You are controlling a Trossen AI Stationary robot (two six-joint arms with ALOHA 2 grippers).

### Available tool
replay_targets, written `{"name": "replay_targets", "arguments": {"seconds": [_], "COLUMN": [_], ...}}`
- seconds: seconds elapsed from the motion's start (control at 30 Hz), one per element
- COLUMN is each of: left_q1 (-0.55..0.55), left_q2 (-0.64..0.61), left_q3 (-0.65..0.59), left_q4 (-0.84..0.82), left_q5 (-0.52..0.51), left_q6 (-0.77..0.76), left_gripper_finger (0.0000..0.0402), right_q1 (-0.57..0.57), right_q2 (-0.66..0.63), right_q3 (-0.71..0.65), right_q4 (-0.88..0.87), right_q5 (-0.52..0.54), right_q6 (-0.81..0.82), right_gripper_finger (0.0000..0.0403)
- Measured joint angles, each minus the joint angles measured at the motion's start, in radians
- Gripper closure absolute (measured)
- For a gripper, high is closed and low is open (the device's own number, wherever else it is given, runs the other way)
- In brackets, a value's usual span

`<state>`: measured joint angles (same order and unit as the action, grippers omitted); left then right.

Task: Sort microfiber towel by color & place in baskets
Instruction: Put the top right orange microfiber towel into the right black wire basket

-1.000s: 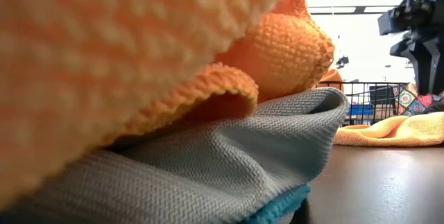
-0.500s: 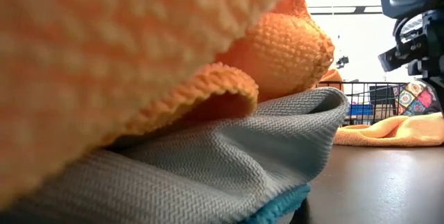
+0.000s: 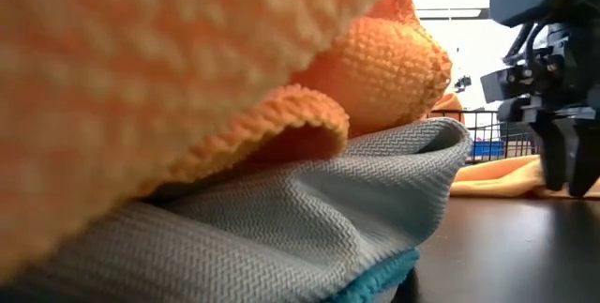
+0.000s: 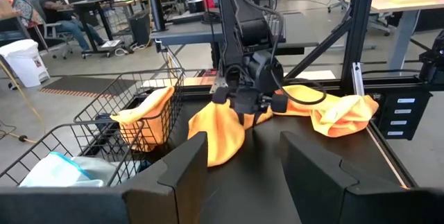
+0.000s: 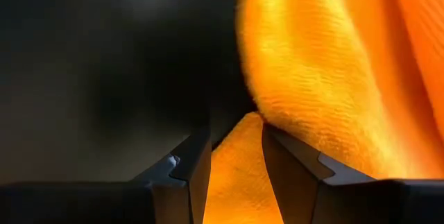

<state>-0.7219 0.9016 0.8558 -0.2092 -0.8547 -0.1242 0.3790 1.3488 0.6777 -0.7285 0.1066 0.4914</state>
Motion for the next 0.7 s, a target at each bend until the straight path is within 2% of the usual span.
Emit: {"name": "replay_targets", "arguments": {"seconds": [0.1,0.27,0.5,0.7], "left_q1": [0.000,0.000,0.000,0.000], "left_q2": [0.000,0.000,0.000,0.000], "left_q3": [0.000,0.000,0.000,-0.001], "left_q4": [0.000,0.000,-0.001,-0.001], "left_q5": [0.000,0.000,0.000,0.000], "left_q6": [0.000,0.000,0.000,0.000], "left_gripper_finger": [0.0237,0.0237,0.0237,0.0237], "right_q1": [0.000,0.000,0.000,0.000], "right_q2": [0.018,0.047,0.065,0.064], "right_q3": [0.011,0.053,0.126,0.191], "right_q4": [0.073,0.083,0.073,-0.015], "right_q5": [0.001,0.001,0.001,0.001], "right_q6": [-0.126,-0.298,-0.389,-0.451], "right_gripper_finger": [0.0280,0.0280,0.0280,0.0280]}}
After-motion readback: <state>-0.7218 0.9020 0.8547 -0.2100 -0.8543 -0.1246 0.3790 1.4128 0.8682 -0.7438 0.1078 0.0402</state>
